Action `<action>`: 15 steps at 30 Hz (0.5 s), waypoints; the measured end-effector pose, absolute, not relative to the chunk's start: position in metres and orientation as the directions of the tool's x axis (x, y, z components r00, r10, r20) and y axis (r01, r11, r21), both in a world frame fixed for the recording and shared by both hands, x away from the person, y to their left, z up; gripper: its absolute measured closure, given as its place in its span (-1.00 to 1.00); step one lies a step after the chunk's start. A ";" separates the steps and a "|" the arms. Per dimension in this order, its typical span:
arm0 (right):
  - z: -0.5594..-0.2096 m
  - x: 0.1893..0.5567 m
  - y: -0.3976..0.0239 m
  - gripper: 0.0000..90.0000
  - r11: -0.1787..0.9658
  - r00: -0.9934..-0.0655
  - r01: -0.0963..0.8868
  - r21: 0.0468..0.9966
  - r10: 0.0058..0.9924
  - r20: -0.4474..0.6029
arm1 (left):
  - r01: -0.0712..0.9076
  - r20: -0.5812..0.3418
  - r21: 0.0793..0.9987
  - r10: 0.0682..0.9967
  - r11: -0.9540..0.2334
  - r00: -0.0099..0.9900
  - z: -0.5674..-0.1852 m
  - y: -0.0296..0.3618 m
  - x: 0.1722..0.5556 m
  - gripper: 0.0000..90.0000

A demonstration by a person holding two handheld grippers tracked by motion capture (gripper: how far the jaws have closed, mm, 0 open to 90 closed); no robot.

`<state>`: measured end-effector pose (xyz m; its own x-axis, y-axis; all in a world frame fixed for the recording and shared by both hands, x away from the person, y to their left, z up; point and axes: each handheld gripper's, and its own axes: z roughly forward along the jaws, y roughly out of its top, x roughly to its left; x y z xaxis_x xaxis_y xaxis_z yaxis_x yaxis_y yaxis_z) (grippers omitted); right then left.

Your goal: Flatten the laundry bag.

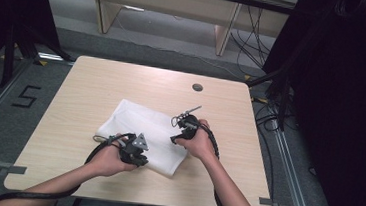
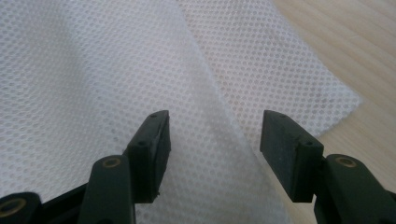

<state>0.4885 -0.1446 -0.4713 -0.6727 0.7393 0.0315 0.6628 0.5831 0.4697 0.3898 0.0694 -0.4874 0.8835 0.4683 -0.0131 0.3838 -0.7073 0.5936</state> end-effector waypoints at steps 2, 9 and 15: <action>-0.475 0.492 -0.142 0.00 0.587 -0.672 0.666 0.460 0.740 0.029 | 0.383 -0.011 0.579 0.463 -0.720 0.886 -0.489 0.067 0.391 0.81; -0.484 0.495 -0.135 0.23 0.630 -0.713 0.643 0.435 0.701 0.038 | 0.402 -0.024 0.583 0.480 -0.706 0.877 -0.494 0.061 0.395 0.80; -0.483 0.495 -0.132 0.59 0.673 -0.751 0.610 0.419 0.659 0.035 | 0.400 -0.022 0.590 0.482 -0.701 0.876 -0.495 0.061 0.395 0.80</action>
<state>0.4953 -0.1319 -0.4830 -0.7512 0.6592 0.0353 0.6099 0.6726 0.4190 0.3946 0.0606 -0.4951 0.8761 0.4815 -0.0221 0.4003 -0.7013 0.5898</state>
